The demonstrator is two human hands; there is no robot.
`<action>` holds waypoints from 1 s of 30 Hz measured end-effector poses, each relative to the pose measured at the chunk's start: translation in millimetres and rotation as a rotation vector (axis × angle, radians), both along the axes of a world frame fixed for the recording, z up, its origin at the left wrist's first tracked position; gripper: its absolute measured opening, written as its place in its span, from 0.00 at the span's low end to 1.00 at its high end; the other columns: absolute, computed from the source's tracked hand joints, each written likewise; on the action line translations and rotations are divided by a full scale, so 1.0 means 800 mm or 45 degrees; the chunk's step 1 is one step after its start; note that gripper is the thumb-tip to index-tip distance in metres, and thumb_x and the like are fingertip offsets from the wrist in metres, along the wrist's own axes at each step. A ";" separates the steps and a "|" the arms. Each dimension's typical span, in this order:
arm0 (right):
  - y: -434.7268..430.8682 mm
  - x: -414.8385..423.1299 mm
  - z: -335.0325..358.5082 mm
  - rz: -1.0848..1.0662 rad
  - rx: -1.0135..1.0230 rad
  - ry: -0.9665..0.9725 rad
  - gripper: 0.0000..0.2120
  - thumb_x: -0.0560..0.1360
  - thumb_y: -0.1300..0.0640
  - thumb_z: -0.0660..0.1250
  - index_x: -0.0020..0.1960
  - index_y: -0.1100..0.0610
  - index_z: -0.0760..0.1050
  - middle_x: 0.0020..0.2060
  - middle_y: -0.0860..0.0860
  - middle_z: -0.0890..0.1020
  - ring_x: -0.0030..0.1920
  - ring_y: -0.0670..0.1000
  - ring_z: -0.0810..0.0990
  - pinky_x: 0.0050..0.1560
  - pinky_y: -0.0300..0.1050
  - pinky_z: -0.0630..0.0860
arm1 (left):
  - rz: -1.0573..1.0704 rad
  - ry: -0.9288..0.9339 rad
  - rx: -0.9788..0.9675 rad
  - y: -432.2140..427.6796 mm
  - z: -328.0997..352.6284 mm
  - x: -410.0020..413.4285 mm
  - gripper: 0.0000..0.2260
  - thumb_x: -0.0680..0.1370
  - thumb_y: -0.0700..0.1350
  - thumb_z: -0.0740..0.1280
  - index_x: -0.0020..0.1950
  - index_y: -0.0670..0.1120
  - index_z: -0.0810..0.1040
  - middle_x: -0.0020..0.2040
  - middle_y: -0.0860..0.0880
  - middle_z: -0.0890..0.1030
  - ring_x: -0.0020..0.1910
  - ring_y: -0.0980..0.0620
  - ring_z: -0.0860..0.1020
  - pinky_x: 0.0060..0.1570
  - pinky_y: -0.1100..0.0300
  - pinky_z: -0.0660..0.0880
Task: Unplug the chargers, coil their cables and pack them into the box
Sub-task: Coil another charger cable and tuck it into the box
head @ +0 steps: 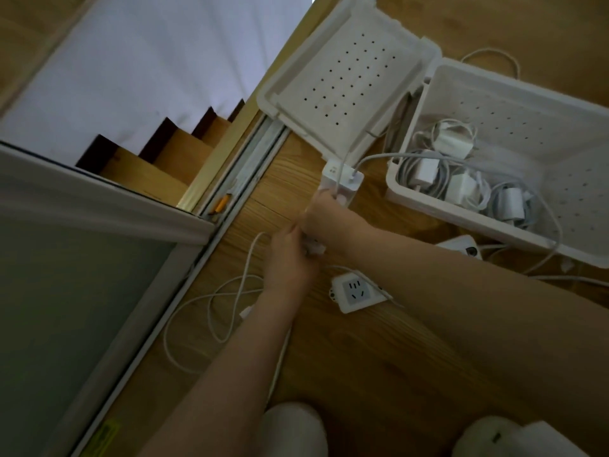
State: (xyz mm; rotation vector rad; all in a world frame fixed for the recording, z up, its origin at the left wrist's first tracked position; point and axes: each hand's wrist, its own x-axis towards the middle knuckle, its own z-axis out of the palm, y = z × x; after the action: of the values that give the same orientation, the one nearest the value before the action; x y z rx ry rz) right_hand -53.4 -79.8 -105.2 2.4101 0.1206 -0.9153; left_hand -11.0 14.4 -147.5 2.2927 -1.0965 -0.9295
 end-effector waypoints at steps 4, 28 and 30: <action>-0.014 0.007 0.009 -0.125 0.163 0.121 0.17 0.79 0.65 0.56 0.68 0.64 0.67 0.62 0.59 0.75 0.60 0.59 0.76 0.54 0.52 0.75 | -0.060 -0.122 0.043 -0.003 0.003 0.001 0.18 0.72 0.43 0.70 0.61 0.46 0.76 0.55 0.48 0.78 0.50 0.47 0.77 0.42 0.57 0.73; -0.043 -0.127 0.153 -0.610 0.391 -0.559 0.17 0.81 0.49 0.54 0.64 0.59 0.64 0.54 0.54 0.77 0.47 0.54 0.79 0.28 0.42 0.58 | -0.249 -0.116 0.442 -0.019 0.026 0.003 0.28 0.77 0.44 0.66 0.74 0.44 0.61 0.65 0.41 0.73 0.63 0.42 0.72 0.57 0.49 0.73; -0.037 -0.135 0.162 -0.776 0.540 -0.638 0.18 0.82 0.51 0.51 0.67 0.59 0.60 0.58 0.56 0.73 0.51 0.56 0.78 0.34 0.44 0.66 | -0.209 -0.065 0.497 -0.024 0.043 -0.002 0.20 0.79 0.42 0.62 0.71 0.42 0.66 0.65 0.40 0.72 0.62 0.42 0.72 0.58 0.50 0.72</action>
State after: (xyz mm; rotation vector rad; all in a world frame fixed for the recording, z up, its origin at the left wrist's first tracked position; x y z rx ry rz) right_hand -161.6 -109.5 24.2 3.0680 -0.7058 -0.5168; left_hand -12.7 -5.1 -113.4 2.5750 -1.2290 -1.2488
